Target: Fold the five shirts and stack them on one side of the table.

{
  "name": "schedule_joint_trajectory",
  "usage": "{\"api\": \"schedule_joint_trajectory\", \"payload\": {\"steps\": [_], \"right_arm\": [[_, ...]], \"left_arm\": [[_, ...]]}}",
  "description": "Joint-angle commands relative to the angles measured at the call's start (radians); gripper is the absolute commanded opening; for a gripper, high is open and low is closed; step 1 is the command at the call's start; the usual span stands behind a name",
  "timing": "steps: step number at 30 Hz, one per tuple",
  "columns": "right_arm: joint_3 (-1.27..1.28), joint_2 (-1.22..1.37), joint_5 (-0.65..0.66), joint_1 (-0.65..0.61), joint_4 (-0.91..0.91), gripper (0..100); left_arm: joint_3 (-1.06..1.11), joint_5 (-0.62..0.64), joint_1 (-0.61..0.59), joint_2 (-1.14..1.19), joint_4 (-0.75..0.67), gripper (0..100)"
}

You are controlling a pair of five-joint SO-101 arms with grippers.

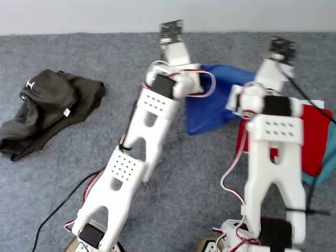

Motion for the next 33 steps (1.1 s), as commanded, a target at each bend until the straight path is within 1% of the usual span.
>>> {"api": "schedule_joint_trajectory", "payload": {"steps": [1,6,11,13,15,16,18,21,23,24,25,27,29,30,31,33], "right_arm": [[-0.009,-0.14,0.058,0.133,0.058,0.9],[-0.008,-0.232,0.155,0.323,0.113,0.9],[0.025,-0.243,0.184,0.501,0.107,1.1],[0.103,-0.243,0.23,0.526,0.082,1.2],[0.224,-0.243,0.273,0.529,0.022,2.6],[0.285,-0.251,0.273,0.533,-0.013,5.3],[0.396,-0.254,0.259,0.578,-0.085,16.5],[0.476,-0.254,0.269,0.633,-0.163,39.1],[0.485,-0.254,0.269,0.653,-0.168,51.9],[0.485,-0.254,0.267,0.657,-0.168,55.8],[0.482,-0.255,0.267,0.659,-0.17,57.5],[0.457,-0.255,0.262,0.659,-0.168,57.4],[0.414,-0.257,0.261,0.657,-0.166,54.2],[0.385,-0.26,0.261,0.656,-0.163,51.2],[0.353,-0.266,0.261,0.656,-0.147,47.4],[0.276,-0.291,0.259,0.653,-0.101,36.6]], "left_arm": [[-0.061,-0.008,0.066,-0.015,-0.091,1],[0.027,-0.008,0.164,-0.017,-0.282,1],[0.213,-0.008,0.238,-0.018,-0.525,2],[0.283,-0.008,0.258,-0.017,-0.592,3],[0.337,-0.002,0.262,-0.02,-0.603,6],[0.354,0.0,0.261,-0.018,-0.601,8],[0.372,0.0,0.25,-0.02,-0.562,12],[0.348,0.0,0.23,-0.026,-0.417,20],[0.283,0.0,0.207,-0.026,-0.322,20],[0.234,0.0,0.193,-0.026,-0.282,20],[0.182,-0.005,0.172,-0.026,-0.245,20],[0.068,-0.006,0.126,-0.026,-0.183,20],[-0.041,-0.034,0.066,-0.026,-0.12,20],[-0.082,-0.061,0.032,-0.028,-0.083,20],[-0.077,-0.094,-0.003,-0.043,-0.049,20],[-0.059,-0.158,-0.092,-0.107,0.049,18]]}}
